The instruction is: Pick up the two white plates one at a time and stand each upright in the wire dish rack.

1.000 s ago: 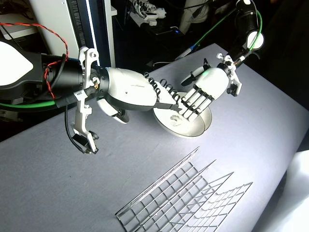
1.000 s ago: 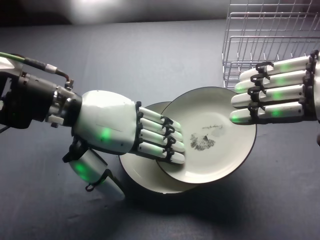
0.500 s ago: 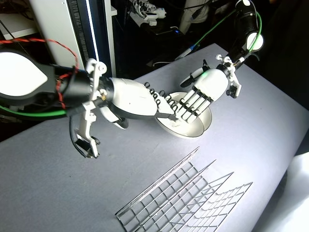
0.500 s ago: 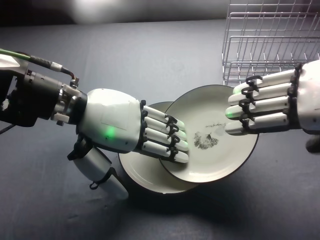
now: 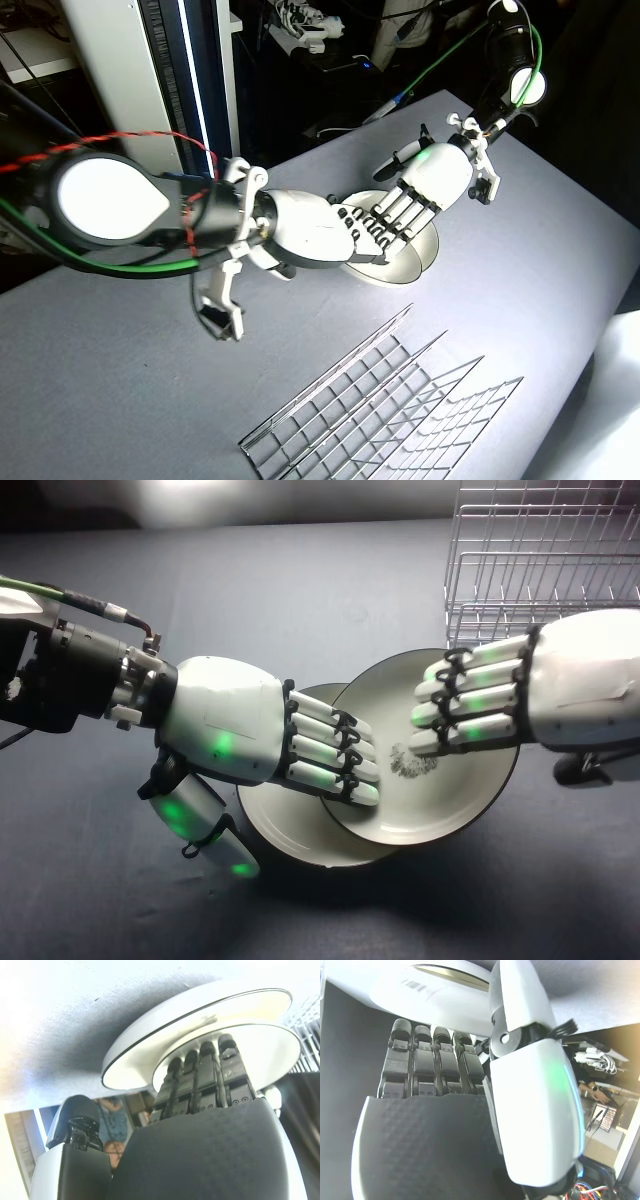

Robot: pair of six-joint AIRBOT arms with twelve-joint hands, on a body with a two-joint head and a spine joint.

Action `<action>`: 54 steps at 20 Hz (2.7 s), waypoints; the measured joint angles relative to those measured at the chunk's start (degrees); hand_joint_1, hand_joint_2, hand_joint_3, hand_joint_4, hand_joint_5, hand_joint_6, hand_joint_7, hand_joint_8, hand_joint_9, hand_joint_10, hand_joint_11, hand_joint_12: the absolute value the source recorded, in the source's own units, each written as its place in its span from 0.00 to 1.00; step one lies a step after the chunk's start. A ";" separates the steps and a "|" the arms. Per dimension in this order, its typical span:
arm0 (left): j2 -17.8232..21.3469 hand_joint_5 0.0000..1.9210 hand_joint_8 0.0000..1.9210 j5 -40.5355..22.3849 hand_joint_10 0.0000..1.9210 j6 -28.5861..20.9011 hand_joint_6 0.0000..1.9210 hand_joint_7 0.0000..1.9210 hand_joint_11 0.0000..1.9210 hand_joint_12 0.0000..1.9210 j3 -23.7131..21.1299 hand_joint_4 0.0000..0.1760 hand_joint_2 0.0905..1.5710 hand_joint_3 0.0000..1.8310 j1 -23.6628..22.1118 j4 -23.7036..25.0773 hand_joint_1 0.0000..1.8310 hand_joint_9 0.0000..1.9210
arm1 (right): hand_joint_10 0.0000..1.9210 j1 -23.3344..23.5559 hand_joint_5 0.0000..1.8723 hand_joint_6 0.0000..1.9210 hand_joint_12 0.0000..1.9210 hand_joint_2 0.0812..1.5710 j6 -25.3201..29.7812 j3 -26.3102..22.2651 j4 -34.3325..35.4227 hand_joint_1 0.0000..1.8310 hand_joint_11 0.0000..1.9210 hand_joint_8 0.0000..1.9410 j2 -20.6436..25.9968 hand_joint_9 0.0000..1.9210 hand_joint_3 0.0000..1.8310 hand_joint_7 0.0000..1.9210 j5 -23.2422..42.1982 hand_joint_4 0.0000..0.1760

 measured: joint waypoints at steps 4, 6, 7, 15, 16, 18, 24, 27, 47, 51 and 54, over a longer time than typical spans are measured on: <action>-0.02 0.00 0.00 0.11 0.00 -0.02 0.00 0.00 0.00 0.00 0.00 0.00 0.75 0.00 0.00 -0.15 0.00 0.00 | 0.00 0.02 0.04 0.00 0.08 0.66 -0.02 2.47 0.07 0.71 0.00 0.00 -3.56 0.00 0.00 0.01 -1.18 0.00; 0.00 0.00 0.00 0.11 0.00 -0.02 0.00 0.00 0.00 0.00 0.00 0.00 0.76 0.00 -0.02 -0.20 0.00 0.00 | 0.00 0.02 0.05 0.00 0.13 0.65 -0.02 3.69 0.09 0.72 0.00 0.00 -4.94 0.00 0.00 0.02 -1.42 0.00; 0.00 0.00 0.00 0.09 0.00 -0.02 0.00 0.00 0.00 0.00 0.00 0.00 0.76 0.00 0.00 -0.20 0.00 0.00 | 0.00 0.02 0.05 0.00 0.12 0.65 -0.02 4.11 0.11 0.72 0.00 0.00 -5.44 0.00 0.00 0.02 -1.60 0.00; -0.02 0.00 0.00 0.20 0.00 -0.22 0.00 0.00 0.00 0.00 0.00 0.00 0.76 0.00 0.00 -0.59 0.00 0.00 | 0.00 0.09 0.08 0.00 0.21 0.67 0.00 6.82 0.22 0.71 0.00 0.00 -8.90 0.04 0.00 0.05 -2.56 0.00; 0.00 0.00 0.00 0.20 0.00 -0.22 0.00 0.00 0.00 0.00 0.00 0.00 0.76 0.00 0.00 -0.59 0.00 0.00 | 0.00 0.09 0.08 0.00 0.21 0.67 -0.02 7.10 0.26 0.71 0.00 0.00 -9.29 0.04 0.00 0.05 -2.73 0.00; 0.00 0.00 0.00 0.17 0.00 -0.22 0.00 0.00 0.00 0.00 0.00 0.00 0.76 0.00 0.00 -0.63 0.00 0.00 | 0.00 0.15 0.08 0.00 0.21 0.67 0.00 7.13 1.05 0.71 0.00 0.00 -9.84 0.04 0.00 0.05 -3.39 0.00; 0.00 0.00 0.00 0.22 0.00 -0.26 0.00 0.00 0.00 0.00 0.20 0.00 0.76 0.00 0.00 -0.61 0.00 0.00 | 0.01 0.55 0.16 0.01 0.39 0.70 -0.02 7.48 2.19 0.70 0.00 0.01 -10.75 0.13 0.00 0.13 -3.76 0.00; 0.00 0.00 0.00 0.24 0.00 -0.24 0.00 0.00 0.00 0.00 0.20 0.00 0.76 0.00 0.00 -0.59 0.00 0.00 | 0.01 0.55 0.17 0.00 0.45 0.70 -0.02 7.48 2.27 0.70 0.00 0.01 -10.80 0.15 0.00 0.16 -3.74 0.00; 3.15 0.00 0.00 0.26 0.00 -1.46 0.00 0.00 0.00 0.00 -1.31 0.00 0.77 0.00 -2.10 -1.40 0.00 0.00 | 0.63 1.20 0.48 0.58 0.61 0.70 -0.50 7.76 3.87 0.75 0.33 0.45 -11.04 0.45 0.00 0.52 0.48 0.00; 6.78 0.00 0.00 -0.44 0.00 -2.78 0.00 0.00 0.00 0.00 -1.86 0.00 0.76 0.00 -5.16 -3.30 0.00 0.00 | 0.58 1.38 0.51 0.55 0.58 0.68 -0.55 7.76 3.85 0.75 0.36 0.39 -11.04 0.48 0.00 0.56 0.61 0.00; 9.64 0.00 0.00 -1.38 0.00 -4.55 0.00 0.00 0.00 0.00 -2.45 0.00 0.77 0.00 -6.67 -2.62 0.00 0.00 | 0.60 1.97 0.48 0.58 0.58 0.69 -0.57 7.76 3.41 0.75 0.36 0.43 -11.04 0.47 0.00 0.54 0.83 0.00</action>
